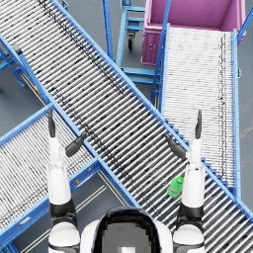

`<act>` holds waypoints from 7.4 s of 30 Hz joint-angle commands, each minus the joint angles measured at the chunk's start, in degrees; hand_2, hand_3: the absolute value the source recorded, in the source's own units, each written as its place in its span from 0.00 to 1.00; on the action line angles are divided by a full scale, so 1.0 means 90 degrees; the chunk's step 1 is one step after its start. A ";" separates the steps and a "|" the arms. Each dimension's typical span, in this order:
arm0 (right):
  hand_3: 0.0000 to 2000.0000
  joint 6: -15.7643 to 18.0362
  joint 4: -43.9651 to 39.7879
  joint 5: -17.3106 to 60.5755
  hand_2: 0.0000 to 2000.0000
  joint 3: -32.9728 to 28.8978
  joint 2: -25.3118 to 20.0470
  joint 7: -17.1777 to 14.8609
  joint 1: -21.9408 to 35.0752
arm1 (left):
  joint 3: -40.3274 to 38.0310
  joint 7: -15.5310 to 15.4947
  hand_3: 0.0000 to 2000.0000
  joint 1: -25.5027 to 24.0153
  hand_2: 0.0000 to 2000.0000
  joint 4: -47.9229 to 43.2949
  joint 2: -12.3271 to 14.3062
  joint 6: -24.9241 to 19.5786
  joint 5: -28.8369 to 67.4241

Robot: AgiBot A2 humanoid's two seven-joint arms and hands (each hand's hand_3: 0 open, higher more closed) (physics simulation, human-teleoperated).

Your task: Pick up the oil and place it on the left assembly line, put the cola on the right, and keep Sprite still

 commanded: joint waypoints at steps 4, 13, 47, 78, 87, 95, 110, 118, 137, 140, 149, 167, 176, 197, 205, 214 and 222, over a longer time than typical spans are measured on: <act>0.00 0.0000 0.0002 0.0000 0.00 0.0027 -0.0015 0.0000 0.0041 | 0.0009 0.0000 0.00 0.0006 0.00 0.0002 0.0015 0.0000 0.0000; 0.00 0.0000 -0.0019 0.0000 0.00 -0.0032 -0.0047 0.0000 0.0040 | 0.0015 0.0000 0.00 -0.0040 0.00 -0.0027 0.0047 0.0000 0.0000; 0.00 0.0000 -0.0121 -0.0001 0.00 -0.0112 -0.0163 0.0000 -0.0172 | 0.0003 0.0000 0.00 -0.0032 0.00 -0.0147 0.0131 0.0000 0.0000; 0.00 0.0000 0.0279 -0.0001 0.00 -0.0162 -0.0242 0.0000 -0.0107 | -0.0086 0.0000 0.00 0.0022 0.00 -0.0201 0.0196 0.0000 -0.0001; 0.00 0.0000 0.0363 -0.0001 0.00 -0.0167 -0.0251 0.0000 -0.0081 | -0.0088 0.0000 0.00 0.0030 0.00 -0.0202 0.0206 0.0000 -0.0001; 0.00 0.0000 0.0349 -0.0001 0.00 -0.0244 -0.0245 0.0000 0.0027 | -0.0069 0.0000 0.00 0.0109 0.00 -0.0251 0.0209 0.0000 -0.0001; 0.00 0.0000 0.0320 -0.0001 0.00 -0.0246 -0.0287 0.0000 -0.0115 | -0.0083 0.0000 0.00 -0.0020 0.00 -0.0254 0.0249 0.0000 -0.0001; 0.00 0.0000 0.0335 -0.0002 0.00 -0.0231 -0.0287 0.0000 -0.0079 | -0.0095 0.0000 0.00 0.0116 0.00 -0.0282 0.0240 0.0000 -0.0001; 0.00 0.0000 0.0350 -0.0002 0.00 -0.0244 -0.0305 0.0000 -0.0084 | -0.0095 0.0000 0.00 0.0017 0.00 -0.0273 0.0265 0.0000 -0.0001; 0.00 0.0000 0.0360 -0.0002 0.00 -0.0246 -0.0309 0.0000 -0.0093 | -0.0095 0.0000 0.00 0.0017 0.00 -0.0273 0.0265 0.0000 -0.0001; 0.00 0.0000 0.0368 -0.0002 0.00 -0.0248 -0.0310 0.0000 -0.0081 | -0.0097 0.0000 0.00 0.0034 0.00 -0.0274 0.0267 0.0000 -0.0001; 0.00 0.0330 0.0009 -0.1846 0.00 0.0803 0.0332 -0.0334 -0.0494 | 0.0892 0.0333 0.00 -0.0705 0.00 0.0031 -0.0361 0.0334 -0.1845; 0.00 0.0591 -0.0268 -0.3305 0.00 0.1631 0.0849 -0.0598 -0.0768 | 0.1671 0.0596 0.00 -0.1229 0.00 0.0268 -0.0867 0.0597 -0.3304; 0.00 0.0635 -0.0315 -0.3553 0.00 0.1773 0.0933 -0.0643 -0.0813 | 0.1805 0.0640 0.00 -0.1315 0.00 0.0309 -0.0949 0.0642 -0.3552; 0.00 0.0635 -0.0315 -0.3553 0.00 0.1773 0.0933 -0.0643 -0.0813 | 0.1805 0.0640 0.00 -0.1315 0.00 0.0309 -0.0949 0.0642 -0.3552; 0.00 0.0635 -0.0315 -0.3553 0.00 0.1773 0.0933 -0.0643 -0.0813 | 0.1805 0.0640 0.00 -0.1315 0.00 0.0309 -0.0949 0.0642 -0.3552; 0.00 0.0635 -0.0315 -0.3553 0.00 0.1773 0.0933 -0.0643 -0.0813 | 0.1805 0.0640 0.00 -0.1315 0.00 0.0309 -0.0949 0.0642 -0.3552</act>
